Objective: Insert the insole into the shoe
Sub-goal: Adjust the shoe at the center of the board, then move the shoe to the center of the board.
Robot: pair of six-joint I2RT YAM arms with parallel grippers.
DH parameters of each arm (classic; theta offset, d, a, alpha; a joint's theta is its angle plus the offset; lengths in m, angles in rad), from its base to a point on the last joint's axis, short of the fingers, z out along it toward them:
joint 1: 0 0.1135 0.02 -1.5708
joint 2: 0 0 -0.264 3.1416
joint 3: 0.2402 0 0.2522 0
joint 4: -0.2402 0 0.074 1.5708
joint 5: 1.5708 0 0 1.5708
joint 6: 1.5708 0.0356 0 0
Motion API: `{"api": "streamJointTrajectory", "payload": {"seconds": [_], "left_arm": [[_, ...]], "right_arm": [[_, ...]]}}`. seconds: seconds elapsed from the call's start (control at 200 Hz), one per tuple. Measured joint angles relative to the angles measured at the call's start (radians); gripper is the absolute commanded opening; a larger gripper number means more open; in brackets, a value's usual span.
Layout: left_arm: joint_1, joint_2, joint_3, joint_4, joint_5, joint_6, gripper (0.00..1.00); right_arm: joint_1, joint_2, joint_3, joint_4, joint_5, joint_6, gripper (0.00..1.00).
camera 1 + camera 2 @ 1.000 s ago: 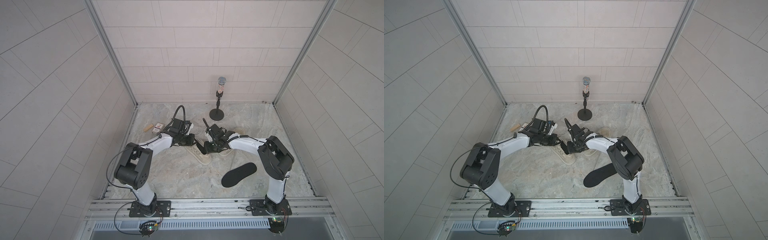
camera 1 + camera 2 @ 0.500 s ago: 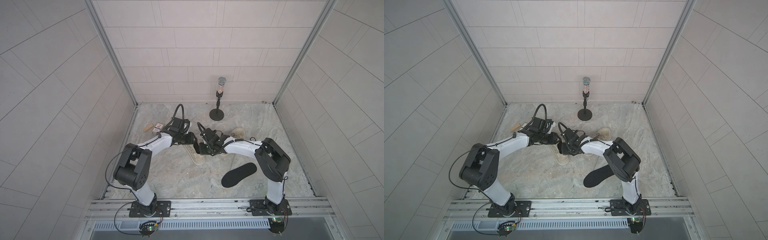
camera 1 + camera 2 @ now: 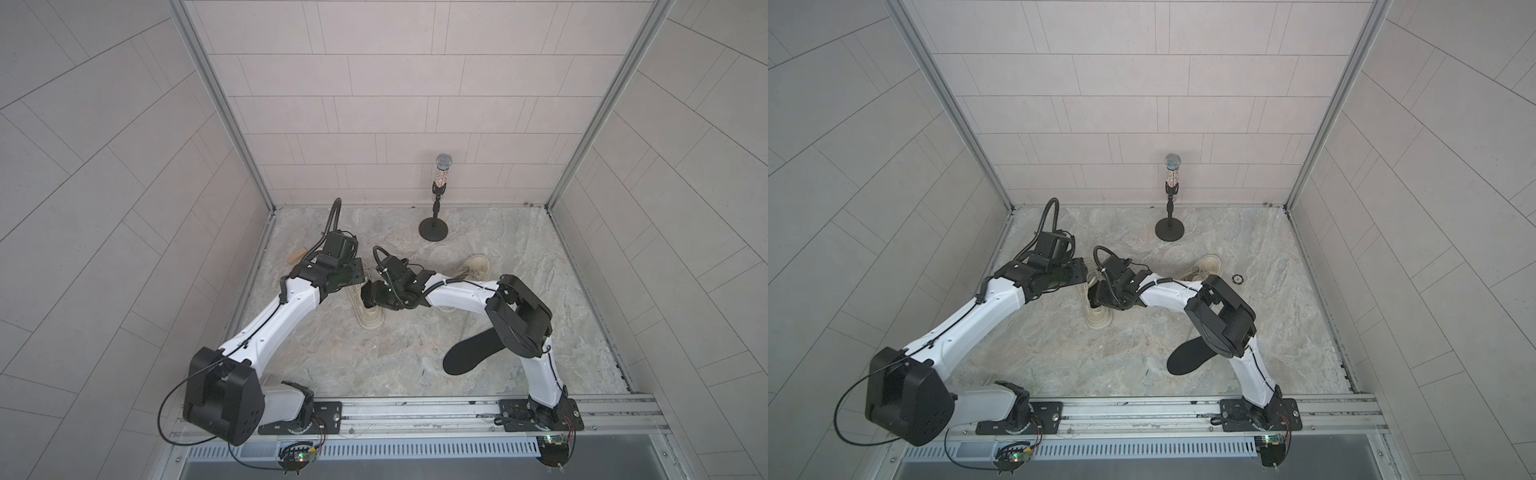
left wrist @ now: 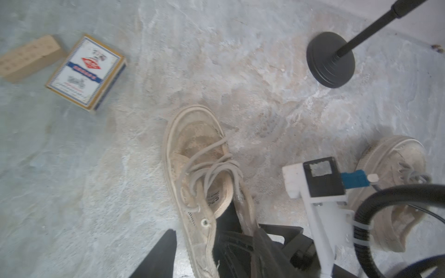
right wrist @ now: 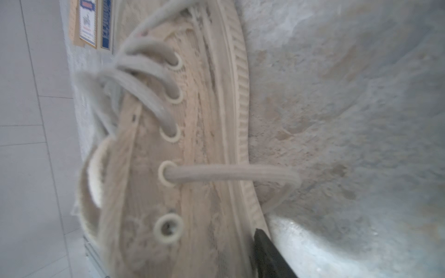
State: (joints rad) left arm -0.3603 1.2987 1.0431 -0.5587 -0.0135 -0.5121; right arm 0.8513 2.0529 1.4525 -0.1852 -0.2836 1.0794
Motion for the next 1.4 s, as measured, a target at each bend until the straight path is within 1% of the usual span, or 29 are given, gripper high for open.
{"api": "streamJointTrajectory", "payload": {"seconds": [0.135, 0.21, 0.33, 0.435, 0.52, 0.605, 0.705, 0.811, 0.956, 1.121, 1.171, 1.241, 1.281, 1.401], "left_arm": [[0.002, -0.007, 0.000, -0.043, -0.013, -0.016, 0.57], [-0.001, -0.001, 0.000, -0.055, -0.005, -0.019, 0.57], [-0.027, 0.034, 0.021, -0.079, 0.017, -0.019, 0.56], [-0.074, 0.089, 0.076, -0.084, 0.037, -0.018, 0.56], [-0.108, 0.131, 0.119, -0.082, 0.045, -0.014, 0.56], [-0.139, 0.166, 0.153, -0.082, 0.051, -0.011, 0.56], [-0.164, 0.200, 0.180, -0.077, 0.064, -0.008, 0.56], [-0.174, 0.223, 0.187, -0.060, 0.084, -0.004, 0.56], [-0.174, 0.238, 0.187, -0.045, 0.101, -0.003, 0.56], [-0.174, 0.238, 0.187, -0.022, 0.119, 0.011, 0.56], [-0.174, 0.238, 0.187, -0.016, 0.124, 0.016, 0.56], [-0.174, 0.238, 0.187, -0.014, 0.130, 0.023, 0.56], [-0.174, 0.238, 0.187, -0.013, 0.134, 0.027, 0.56], [-0.174, 0.238, 0.187, -0.013, 0.143, 0.040, 0.56]], "right_arm": [[-0.012, -0.104, -0.090, 0.000, 0.002, -0.040, 0.57], [-0.039, -0.193, -0.159, -0.011, 0.005, -0.078, 0.49], [-0.111, -0.349, -0.233, -0.087, 0.038, -0.176, 0.39], [-0.187, -0.477, -0.266, -0.176, 0.076, -0.230, 0.37], [-0.246, -0.576, -0.304, -0.245, 0.137, -0.255, 0.35], [-0.307, -0.634, -0.342, -0.300, 0.177, -0.268, 0.34], [-0.380, -0.628, -0.369, -0.352, 0.199, -0.288, 0.37], [-0.432, -0.563, -0.374, -0.397, 0.216, -0.317, 0.39], [-0.436, -0.480, -0.370, -0.420, 0.219, -0.345, 0.40], [-0.435, -0.417, -0.347, -0.421, 0.222, -0.347, 0.41], [-0.435, -0.409, -0.338, -0.422, 0.222, -0.347, 0.45], [-0.435, -0.409, -0.324, -0.429, 0.222, -0.347, 0.53], [-0.435, -0.409, -0.312, -0.433, 0.225, -0.344, 0.56], [-0.435, -0.409, -0.274, -0.452, 0.233, -0.339, 0.59]]}}
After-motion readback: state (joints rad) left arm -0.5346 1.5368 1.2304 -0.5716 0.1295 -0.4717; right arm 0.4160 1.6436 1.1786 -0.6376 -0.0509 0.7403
